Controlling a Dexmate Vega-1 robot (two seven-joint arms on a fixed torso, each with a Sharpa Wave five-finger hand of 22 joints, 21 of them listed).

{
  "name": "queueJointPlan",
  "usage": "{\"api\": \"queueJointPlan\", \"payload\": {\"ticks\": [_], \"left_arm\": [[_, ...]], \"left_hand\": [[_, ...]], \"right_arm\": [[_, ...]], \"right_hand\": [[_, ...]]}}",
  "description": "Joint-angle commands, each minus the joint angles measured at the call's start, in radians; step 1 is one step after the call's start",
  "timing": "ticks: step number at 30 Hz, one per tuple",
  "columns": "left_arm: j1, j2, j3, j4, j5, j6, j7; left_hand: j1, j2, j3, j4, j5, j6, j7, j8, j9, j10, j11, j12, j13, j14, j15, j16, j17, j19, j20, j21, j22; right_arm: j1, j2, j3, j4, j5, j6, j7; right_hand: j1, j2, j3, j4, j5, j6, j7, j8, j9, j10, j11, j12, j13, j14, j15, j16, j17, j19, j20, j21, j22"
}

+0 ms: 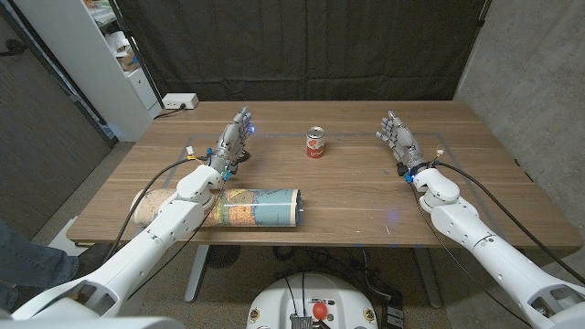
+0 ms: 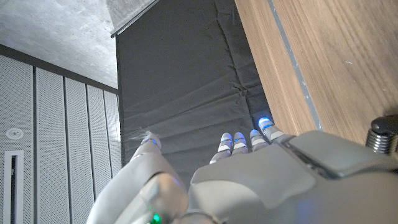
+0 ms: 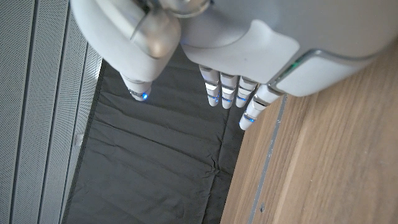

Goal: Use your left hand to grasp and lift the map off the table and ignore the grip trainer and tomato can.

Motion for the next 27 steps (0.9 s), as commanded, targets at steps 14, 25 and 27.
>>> {"api": "queueJointPlan", "payload": {"ticks": [14,25,27], "left_arm": [[0.07,0.047,-0.033,-0.119,0.033,-0.004,0.066],[0.081,0.055,-0.037,-0.143,0.045,-0.001,0.081],[0.083,0.059,-0.039,-0.148,0.048,0.0,0.084]], "left_hand": [[0.016,0.014,0.01,-0.013,-0.002,0.028,0.001,0.005,0.005,0.02,-0.001,0.008,-0.002,0.015,0.005,0.013,0.003,-0.11,0.015,-0.009,0.002],[0.019,0.017,0.011,-0.016,-0.003,0.041,0.002,0.007,0.005,0.023,0.001,0.008,-0.003,0.02,0.005,0.013,0.003,-0.107,0.017,-0.014,0.003],[0.019,0.017,0.011,-0.016,-0.004,0.043,0.002,0.007,0.004,0.024,0.001,0.008,-0.003,0.021,0.004,0.013,0.003,-0.107,0.018,-0.014,0.003]], "right_arm": [[0.029,0.018,-0.008,0.045,0.007,0.012,0.035],[0.035,0.017,-0.005,0.049,0.01,0.015,0.041],[0.036,0.016,-0.005,0.049,0.008,0.016,0.041]], "right_hand": [[0.002,0.003,0.0,0.001,0.008,0.013,-0.001,-0.001,0.006,0.01,0.001,-0.002,0.002,0.016,0.0,0.007,-0.003,0.018,0.004,-0.006,0.005],[0.001,0.004,-0.002,0.0,0.009,0.016,-0.002,-0.003,0.006,0.015,0.002,-0.004,0.002,0.021,0.0,0.008,-0.008,0.023,0.004,-0.011,0.005],[0.001,0.004,-0.003,0.0,0.009,0.017,-0.002,-0.003,0.006,0.017,0.003,-0.004,0.002,0.021,0.0,0.008,-0.008,0.025,0.005,-0.012,0.006]]}}
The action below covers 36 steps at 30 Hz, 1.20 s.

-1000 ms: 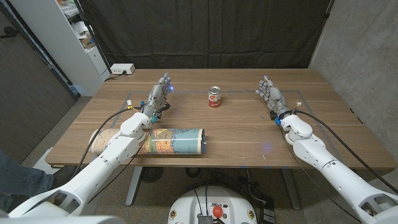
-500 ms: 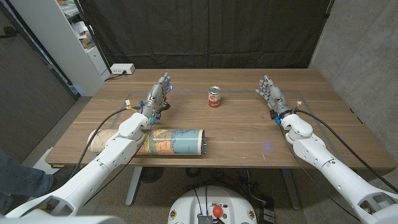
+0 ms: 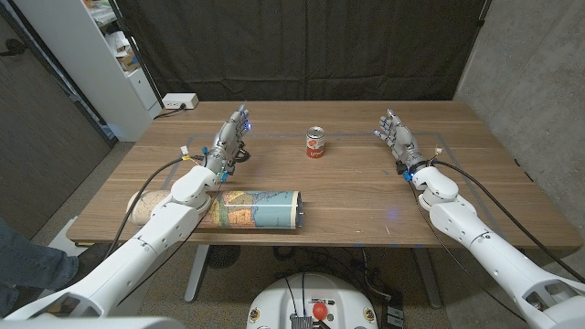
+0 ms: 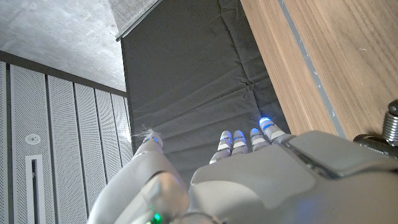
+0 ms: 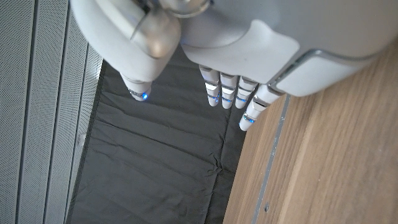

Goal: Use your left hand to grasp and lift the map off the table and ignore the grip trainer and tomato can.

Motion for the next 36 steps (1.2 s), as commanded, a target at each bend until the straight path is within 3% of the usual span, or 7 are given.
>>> {"api": "queueJointPlan", "payload": {"ticks": [1,36], "left_arm": [[0.016,0.011,-0.009,-0.03,0.013,-0.001,0.02],[0.107,0.059,-0.056,-0.141,0.051,-0.048,0.051]], "left_hand": [[0.007,0.004,0.002,-0.007,-0.004,0.008,0.002,0.007,0.005,0.004,0.001,0.004,0.002,0.01,0.0,0.007,0.003,-0.107,0.008,-0.007,0.003],[0.016,0.013,0.004,-0.02,-0.008,0.026,-0.002,0.002,0.004,0.021,-0.002,0.005,0.0,0.025,0.001,0.005,0.003,-0.099,0.01,-0.027,0.004]], "right_arm": [[0.008,0.0,0.001,0.007,0.002,0.005,0.011],[0.013,0.012,0.01,0.03,0.018,0.027,0.025]], "right_hand": [[0.001,0.003,-0.003,0.0,0.005,0.012,0.003,-0.003,0.001,0.005,0.003,-0.004,0.002,0.005,0.005,0.008,0.001,0.011,0.002,-0.003,0.006],[-0.003,0.005,-0.008,-0.001,0.008,0.024,-0.001,-0.006,0.002,0.016,0.002,-0.008,0.002,0.021,0.006,0.012,-0.009,0.027,0.005,-0.017,0.006]]}}
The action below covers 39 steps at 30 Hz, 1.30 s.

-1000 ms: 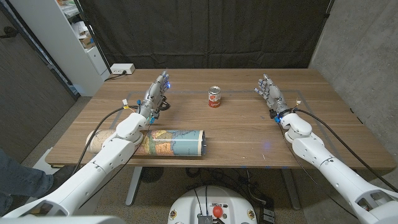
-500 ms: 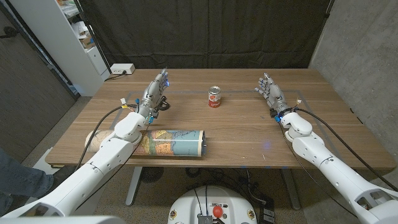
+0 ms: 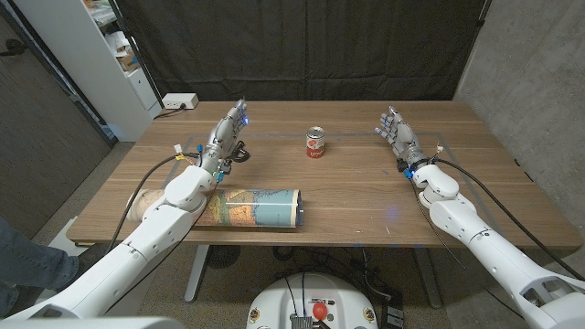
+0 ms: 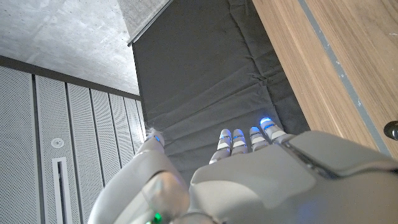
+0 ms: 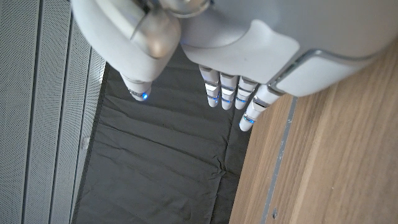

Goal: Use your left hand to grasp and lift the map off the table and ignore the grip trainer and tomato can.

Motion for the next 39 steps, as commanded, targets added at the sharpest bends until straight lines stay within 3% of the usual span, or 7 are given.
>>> {"api": "queueJointPlan", "payload": {"ticks": [1,10,39], "left_arm": [[0.041,0.016,-0.021,-0.033,0.02,-0.024,0.018],[0.071,0.02,-0.029,-0.045,0.087,-0.055,0.061],[0.151,0.045,-0.078,-0.093,0.139,-0.143,0.055]], "left_hand": [[0.007,0.004,0.001,-0.006,-0.005,0.009,0.003,0.002,0.004,0.005,-0.005,0.005,0.0,0.002,0.002,0.004,0.003,-0.097,0.001,-0.002,0.004],[0.009,0.005,0.001,-0.008,-0.005,0.011,0.0,0.001,0.004,0.01,-0.005,0.006,0.0,0.008,0.001,0.005,0.003,-0.097,0.002,-0.007,0.004],[0.011,0.007,-0.001,-0.017,-0.008,0.027,-0.002,0.0,0.004,0.028,-0.009,0.008,-0.001,0.029,-0.001,0.006,0.003,-0.082,0.001,-0.019,0.005]], "right_arm": [[-0.001,0.003,0.003,0.009,0.005,0.01,0.005],[-0.001,0.006,0.008,0.007,0.003,0.022,-0.001],[0.009,0.009,0.006,0.013,-0.006,0.019,-0.012]], "right_hand": [[-0.003,0.005,-0.003,0.003,0.005,0.01,-0.001,-0.002,0.002,0.006,0.001,0.0,0.003,0.007,0.002,0.004,0.0,0.01,-0.003,-0.002,0.001],[-0.004,0.006,-0.005,0.003,0.005,0.011,-0.001,-0.004,0.002,0.007,0.002,-0.001,0.003,0.008,0.003,0.004,-0.002,0.011,-0.002,-0.006,0.002],[-0.007,0.008,-0.008,0.002,0.007,0.015,0.0,-0.007,0.002,0.009,-0.002,-0.005,0.003,0.01,0.004,0.004,-0.008,0.015,0.001,-0.019,0.002]]}}
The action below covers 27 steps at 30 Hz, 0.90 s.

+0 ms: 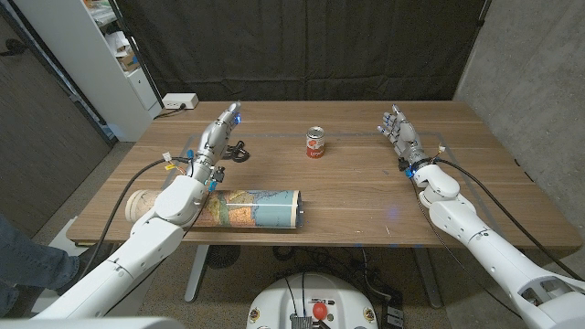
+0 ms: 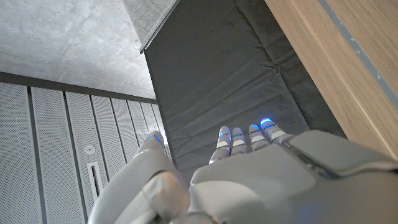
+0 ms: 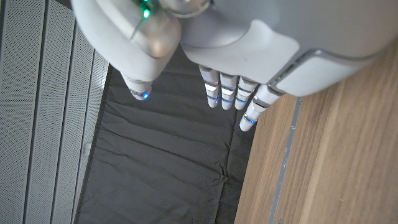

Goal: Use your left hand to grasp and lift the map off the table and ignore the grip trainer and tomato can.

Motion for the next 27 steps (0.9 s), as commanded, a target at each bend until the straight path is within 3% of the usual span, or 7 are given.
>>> {"api": "queueJointPlan", "payload": {"ticks": [1,27], "left_arm": [[0.04,0.012,-0.024,-0.028,0.031,-0.031,0.009],[0.168,0.051,-0.116,-0.115,0.078,-0.046,0.032]], "left_hand": [[0.007,0.003,0.003,-0.005,0.0,0.009,0.003,0.0,0.004,0.008,0.002,0.008,0.004,0.008,0.0,0.006,0.003,-0.082,0.001,-0.004,0.005],[0.008,0.004,0.001,-0.011,-0.001,0.017,0.0,-0.002,0.005,0.018,0.001,0.008,0.003,0.02,-0.001,0.006,0.003,-0.076,0.004,-0.014,0.005]], "right_arm": [[0.005,-0.001,-0.002,-0.002,-0.012,0.0,-0.009],[0.019,0.01,-0.009,-0.015,-0.009,-0.012,-0.01]], "right_hand": [[0.0,0.001,-0.003,-0.002,0.008,0.008,-0.001,-0.007,0.002,0.009,-0.002,-0.005,0.003,0.006,0.0,0.004,0.001,0.008,-0.002,-0.001,0.002],[-0.001,0.001,-0.006,-0.004,0.01,0.015,-0.002,-0.008,0.002,0.014,-0.003,-0.007,0.003,0.011,0.001,0.004,-0.005,0.011,-0.001,-0.014,0.003]]}}
